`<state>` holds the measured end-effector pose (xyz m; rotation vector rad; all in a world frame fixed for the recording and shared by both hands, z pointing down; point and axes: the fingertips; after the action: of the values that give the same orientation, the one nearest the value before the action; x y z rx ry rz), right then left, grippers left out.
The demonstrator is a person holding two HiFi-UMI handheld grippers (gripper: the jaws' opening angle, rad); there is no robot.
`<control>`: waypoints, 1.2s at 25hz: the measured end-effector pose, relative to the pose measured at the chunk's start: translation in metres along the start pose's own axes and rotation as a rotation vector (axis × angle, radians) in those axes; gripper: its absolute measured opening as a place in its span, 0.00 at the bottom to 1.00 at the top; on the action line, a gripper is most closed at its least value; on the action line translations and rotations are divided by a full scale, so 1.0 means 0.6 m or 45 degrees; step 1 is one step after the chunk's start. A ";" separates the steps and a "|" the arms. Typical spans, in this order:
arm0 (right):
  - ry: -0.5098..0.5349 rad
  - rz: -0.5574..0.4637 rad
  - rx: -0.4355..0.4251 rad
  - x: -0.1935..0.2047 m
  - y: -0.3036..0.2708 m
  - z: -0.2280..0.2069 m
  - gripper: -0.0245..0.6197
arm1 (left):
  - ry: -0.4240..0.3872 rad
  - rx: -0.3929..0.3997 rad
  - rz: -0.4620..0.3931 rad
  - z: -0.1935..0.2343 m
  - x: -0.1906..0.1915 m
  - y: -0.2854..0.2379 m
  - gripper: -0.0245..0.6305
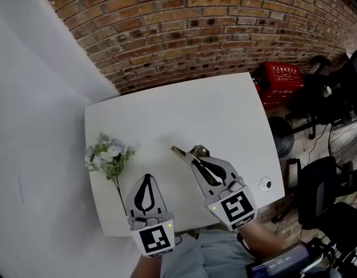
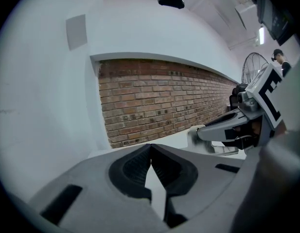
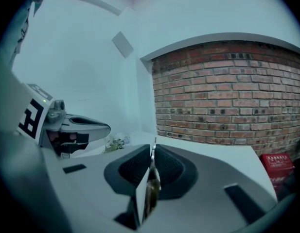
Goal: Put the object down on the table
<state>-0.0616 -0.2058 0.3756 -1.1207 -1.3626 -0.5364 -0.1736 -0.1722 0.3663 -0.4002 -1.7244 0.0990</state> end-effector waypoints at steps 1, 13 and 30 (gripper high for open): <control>-0.012 0.013 0.000 0.009 -0.006 -0.002 0.10 | -0.002 0.003 0.014 0.002 0.008 -0.005 0.05; -0.124 0.138 -0.005 0.111 -0.052 -0.016 0.10 | 0.002 0.007 0.179 0.016 0.110 -0.045 0.05; -0.188 0.211 0.003 0.168 -0.074 -0.024 0.10 | -0.004 0.025 0.256 0.022 0.159 -0.062 0.05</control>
<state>-0.0723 -0.2077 0.4860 -1.2788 -1.3810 -0.3369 -0.2075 -0.1744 0.4638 -0.5583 -1.6814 0.2623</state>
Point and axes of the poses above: the fingertips, and each gripper's own axes: y backward along the fingers, z to its left, x out of its underside, and after that the axes turned 15 degrees about -x, right-handed
